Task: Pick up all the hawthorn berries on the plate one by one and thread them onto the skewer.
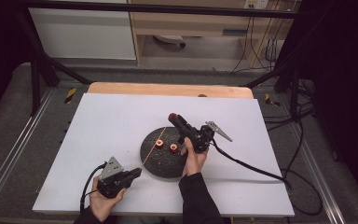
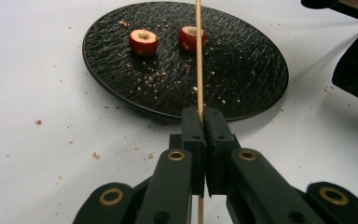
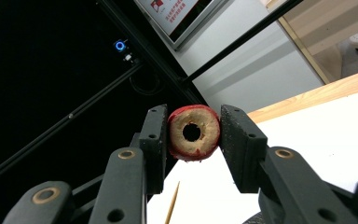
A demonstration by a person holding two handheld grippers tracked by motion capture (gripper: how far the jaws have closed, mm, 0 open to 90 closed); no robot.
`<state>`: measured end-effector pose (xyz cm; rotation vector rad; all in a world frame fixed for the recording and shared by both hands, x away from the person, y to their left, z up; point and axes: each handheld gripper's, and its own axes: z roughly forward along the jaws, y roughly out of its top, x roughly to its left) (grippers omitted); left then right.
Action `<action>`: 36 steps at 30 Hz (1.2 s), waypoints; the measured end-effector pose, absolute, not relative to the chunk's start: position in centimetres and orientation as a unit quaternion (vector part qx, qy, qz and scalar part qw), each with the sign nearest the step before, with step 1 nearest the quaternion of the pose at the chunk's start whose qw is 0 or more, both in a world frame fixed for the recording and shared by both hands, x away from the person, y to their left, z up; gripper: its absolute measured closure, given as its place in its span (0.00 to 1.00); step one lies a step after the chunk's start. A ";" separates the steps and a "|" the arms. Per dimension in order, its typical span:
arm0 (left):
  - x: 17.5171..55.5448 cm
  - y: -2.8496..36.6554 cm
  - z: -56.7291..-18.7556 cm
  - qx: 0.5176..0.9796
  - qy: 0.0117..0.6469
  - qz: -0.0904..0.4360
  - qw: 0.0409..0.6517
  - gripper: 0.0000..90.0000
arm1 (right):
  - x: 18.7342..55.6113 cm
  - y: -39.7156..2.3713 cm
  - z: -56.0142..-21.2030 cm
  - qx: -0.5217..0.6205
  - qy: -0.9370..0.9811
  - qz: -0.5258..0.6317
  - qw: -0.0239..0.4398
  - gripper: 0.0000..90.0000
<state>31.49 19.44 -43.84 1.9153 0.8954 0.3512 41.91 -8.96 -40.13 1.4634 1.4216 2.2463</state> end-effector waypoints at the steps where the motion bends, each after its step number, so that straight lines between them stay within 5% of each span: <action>1: 31.5 19.4 -43.8 0.785 0.367 0.144 0.479 0.98 | 41.9 -9.0 -40.1 0.482 0.468 0.739 0.054 0.71; 36: 31.6 17.0 -43.8 0.753 0.389 0.156 0.507 0.98 | 41.4 -8.4 -41.0 0.477 0.453 0.752 0.031 0.71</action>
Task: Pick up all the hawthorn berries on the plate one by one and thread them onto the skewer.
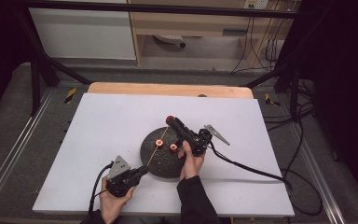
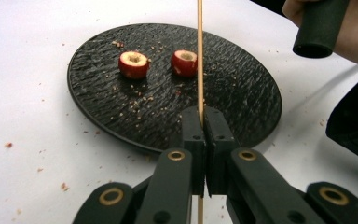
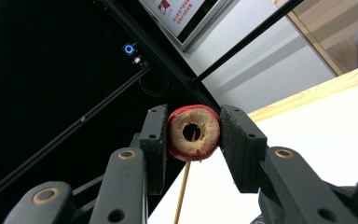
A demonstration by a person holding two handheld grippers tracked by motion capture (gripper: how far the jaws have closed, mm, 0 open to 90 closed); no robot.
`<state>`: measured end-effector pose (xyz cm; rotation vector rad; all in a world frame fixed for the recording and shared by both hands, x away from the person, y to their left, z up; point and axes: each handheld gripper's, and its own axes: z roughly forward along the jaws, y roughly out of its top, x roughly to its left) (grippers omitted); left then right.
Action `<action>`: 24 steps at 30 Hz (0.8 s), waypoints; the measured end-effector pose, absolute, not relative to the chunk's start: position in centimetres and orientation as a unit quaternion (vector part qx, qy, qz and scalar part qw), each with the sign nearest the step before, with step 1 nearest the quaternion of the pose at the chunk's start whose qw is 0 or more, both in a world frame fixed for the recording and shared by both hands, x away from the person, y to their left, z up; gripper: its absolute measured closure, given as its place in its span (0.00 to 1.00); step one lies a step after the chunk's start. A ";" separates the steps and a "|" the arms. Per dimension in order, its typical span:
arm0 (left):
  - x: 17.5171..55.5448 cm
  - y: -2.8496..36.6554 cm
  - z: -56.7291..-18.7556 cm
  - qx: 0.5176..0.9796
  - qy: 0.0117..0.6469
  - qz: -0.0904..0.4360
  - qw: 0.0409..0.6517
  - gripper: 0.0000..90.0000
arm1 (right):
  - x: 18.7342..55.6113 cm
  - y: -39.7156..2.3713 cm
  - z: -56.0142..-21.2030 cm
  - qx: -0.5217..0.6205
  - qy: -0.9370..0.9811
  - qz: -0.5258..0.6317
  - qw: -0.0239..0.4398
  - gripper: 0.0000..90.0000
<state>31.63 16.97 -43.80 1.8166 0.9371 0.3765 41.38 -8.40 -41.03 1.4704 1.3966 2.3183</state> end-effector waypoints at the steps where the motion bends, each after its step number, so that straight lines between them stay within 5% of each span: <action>1: 31.6 17.0 -43.8 0.753 0.389 0.156 0.507 0.98 | 41.4 -8.4 -41.0 0.477 0.453 0.752 0.031 0.71; 24: 31.2 15.0 -43.4 0.730 0.410 0.191 0.512 0.98 | 41.3 -8.4 -40.8 0.486 0.434 0.758 0.032 0.71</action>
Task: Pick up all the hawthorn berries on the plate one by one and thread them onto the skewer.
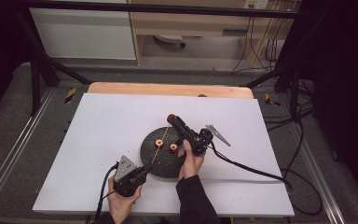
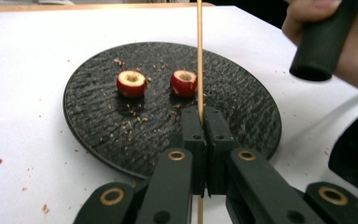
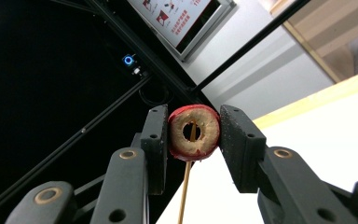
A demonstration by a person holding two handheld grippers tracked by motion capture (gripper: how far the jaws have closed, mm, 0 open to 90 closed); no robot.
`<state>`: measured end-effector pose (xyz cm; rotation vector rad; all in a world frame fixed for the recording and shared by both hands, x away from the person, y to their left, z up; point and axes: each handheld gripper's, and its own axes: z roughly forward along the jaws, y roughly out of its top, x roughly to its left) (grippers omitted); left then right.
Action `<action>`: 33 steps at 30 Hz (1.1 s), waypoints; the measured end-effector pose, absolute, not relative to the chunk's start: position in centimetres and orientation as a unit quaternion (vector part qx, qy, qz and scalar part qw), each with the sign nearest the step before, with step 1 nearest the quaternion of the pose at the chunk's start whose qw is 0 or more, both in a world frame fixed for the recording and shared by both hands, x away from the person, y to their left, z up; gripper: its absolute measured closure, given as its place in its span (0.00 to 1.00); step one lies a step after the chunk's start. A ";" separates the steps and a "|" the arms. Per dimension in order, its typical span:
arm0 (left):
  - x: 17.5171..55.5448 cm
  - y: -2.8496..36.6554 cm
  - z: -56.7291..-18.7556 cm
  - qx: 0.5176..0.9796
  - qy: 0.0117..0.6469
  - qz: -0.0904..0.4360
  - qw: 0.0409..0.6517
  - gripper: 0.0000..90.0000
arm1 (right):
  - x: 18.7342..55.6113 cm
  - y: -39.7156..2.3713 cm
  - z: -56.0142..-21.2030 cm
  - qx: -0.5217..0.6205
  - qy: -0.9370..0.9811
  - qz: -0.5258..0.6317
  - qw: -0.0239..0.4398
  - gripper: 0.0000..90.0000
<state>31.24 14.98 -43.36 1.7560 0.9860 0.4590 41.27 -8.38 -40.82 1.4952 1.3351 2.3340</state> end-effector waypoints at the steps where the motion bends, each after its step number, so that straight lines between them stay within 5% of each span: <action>1: 31.3 14.8 -43.3 0.728 0.411 0.193 0.514 0.98 | 41.3 -8.4 -40.8 0.486 0.434 0.758 0.032 0.71; 33: 34.2 13.3 -41.7 0.733 0.412 0.183 0.510 0.98 | 39.6 -7.9 -42.0 0.467 0.498 0.731 0.022 0.71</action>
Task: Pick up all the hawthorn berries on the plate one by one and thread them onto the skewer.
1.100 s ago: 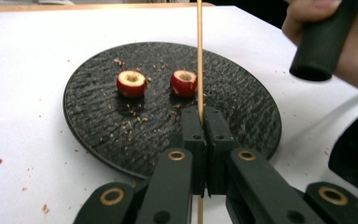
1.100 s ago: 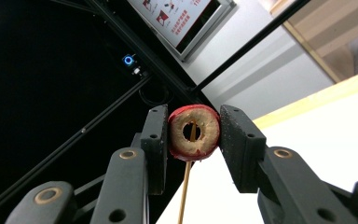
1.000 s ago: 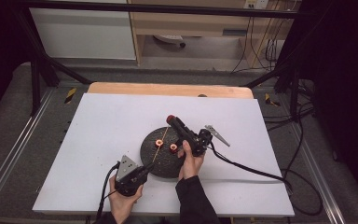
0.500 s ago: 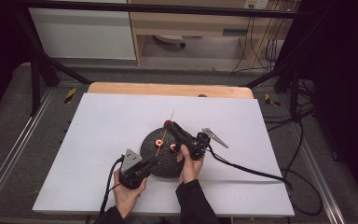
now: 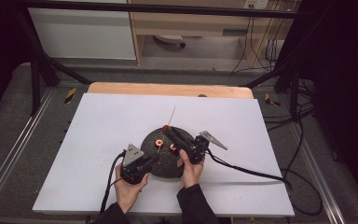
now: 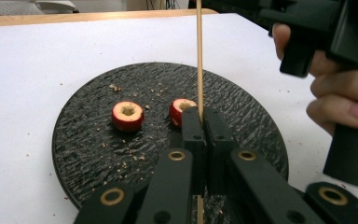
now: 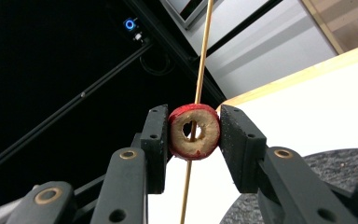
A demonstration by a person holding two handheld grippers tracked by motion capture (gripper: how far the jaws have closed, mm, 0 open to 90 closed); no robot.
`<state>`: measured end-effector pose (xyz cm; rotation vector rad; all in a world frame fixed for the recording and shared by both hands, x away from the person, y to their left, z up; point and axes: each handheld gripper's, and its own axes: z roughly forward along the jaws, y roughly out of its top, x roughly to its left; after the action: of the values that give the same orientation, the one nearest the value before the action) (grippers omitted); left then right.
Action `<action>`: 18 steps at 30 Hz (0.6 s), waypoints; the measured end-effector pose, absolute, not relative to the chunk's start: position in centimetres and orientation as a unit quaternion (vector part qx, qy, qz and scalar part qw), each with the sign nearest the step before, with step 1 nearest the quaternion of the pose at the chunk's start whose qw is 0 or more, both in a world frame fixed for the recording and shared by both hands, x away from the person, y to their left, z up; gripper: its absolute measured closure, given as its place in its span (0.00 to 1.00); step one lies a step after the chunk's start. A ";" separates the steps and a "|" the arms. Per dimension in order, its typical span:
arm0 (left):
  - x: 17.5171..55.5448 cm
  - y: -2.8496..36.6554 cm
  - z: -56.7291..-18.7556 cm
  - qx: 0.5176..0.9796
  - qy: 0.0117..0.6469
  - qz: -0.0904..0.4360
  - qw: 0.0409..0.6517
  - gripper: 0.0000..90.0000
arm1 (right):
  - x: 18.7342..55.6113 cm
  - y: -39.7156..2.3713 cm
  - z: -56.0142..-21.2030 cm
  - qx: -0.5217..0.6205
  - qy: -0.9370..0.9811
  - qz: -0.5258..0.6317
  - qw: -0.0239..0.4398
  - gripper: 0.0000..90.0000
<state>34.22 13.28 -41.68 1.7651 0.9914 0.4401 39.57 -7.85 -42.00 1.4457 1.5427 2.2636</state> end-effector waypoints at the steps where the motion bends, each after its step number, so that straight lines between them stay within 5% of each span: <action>1: 34.3 13.2 -41.6 0.733 0.412 0.182 0.510 0.98 | 39.4 -7.8 -42.1 0.467 0.501 0.729 0.021 0.71; 18: 34.6 13.2 -41.3 0.737 0.411 0.181 0.505 0.98 | 38.1 -7.2 -43.4 0.459 0.538 0.707 0.009 0.71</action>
<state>34.59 13.15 -41.34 1.7782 0.9905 0.4373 38.05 -7.25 -43.42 1.4325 1.6807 2.2087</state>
